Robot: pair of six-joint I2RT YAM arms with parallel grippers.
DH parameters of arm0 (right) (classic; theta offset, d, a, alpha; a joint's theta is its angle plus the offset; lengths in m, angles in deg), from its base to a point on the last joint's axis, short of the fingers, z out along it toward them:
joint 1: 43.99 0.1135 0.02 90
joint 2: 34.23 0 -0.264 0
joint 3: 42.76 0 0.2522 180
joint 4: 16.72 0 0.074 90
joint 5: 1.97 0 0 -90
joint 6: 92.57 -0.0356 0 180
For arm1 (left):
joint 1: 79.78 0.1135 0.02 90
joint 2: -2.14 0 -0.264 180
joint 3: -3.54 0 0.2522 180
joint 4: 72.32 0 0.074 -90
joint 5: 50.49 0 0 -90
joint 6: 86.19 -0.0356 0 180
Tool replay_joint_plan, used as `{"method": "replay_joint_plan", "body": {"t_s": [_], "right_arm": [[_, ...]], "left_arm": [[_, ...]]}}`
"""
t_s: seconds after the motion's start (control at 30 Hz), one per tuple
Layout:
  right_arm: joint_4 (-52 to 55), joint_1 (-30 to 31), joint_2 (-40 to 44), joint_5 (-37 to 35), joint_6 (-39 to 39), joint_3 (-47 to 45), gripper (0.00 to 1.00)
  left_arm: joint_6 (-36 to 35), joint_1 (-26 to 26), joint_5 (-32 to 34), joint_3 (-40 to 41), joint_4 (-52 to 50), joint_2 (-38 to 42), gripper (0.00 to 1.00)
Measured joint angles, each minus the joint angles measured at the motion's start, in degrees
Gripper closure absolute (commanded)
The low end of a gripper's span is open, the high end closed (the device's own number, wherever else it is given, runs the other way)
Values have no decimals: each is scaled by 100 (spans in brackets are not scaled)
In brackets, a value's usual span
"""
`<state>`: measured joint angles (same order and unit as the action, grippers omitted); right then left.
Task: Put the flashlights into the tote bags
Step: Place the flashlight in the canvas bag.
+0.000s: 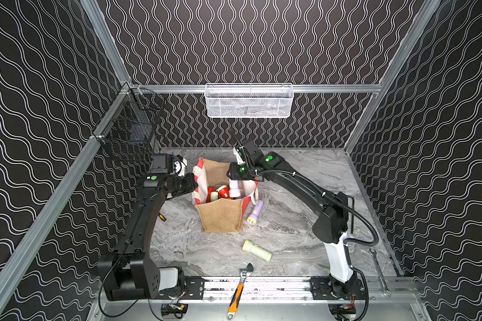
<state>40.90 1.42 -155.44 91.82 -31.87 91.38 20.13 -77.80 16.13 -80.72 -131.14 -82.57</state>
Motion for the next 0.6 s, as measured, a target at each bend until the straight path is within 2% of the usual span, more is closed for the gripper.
{"method": "replay_joint_plan", "body": {"t_s": [0.17,0.33,0.5,0.6], "right_arm": [[-4,-9,2,-262,37,-664,71],[-216,-2,-83,-422,33,-874,70],[-125,0,-385,-389,-11,-693,57],[31,0,-452,-319,-26,-542,56]], "left_arm": [[0,0,11,-2,7,-42,95],[0,0,20,-4,7,-55,95],[0,0,24,-4,7,-55,95],[0,0,26,-4,7,-55,95]]}}
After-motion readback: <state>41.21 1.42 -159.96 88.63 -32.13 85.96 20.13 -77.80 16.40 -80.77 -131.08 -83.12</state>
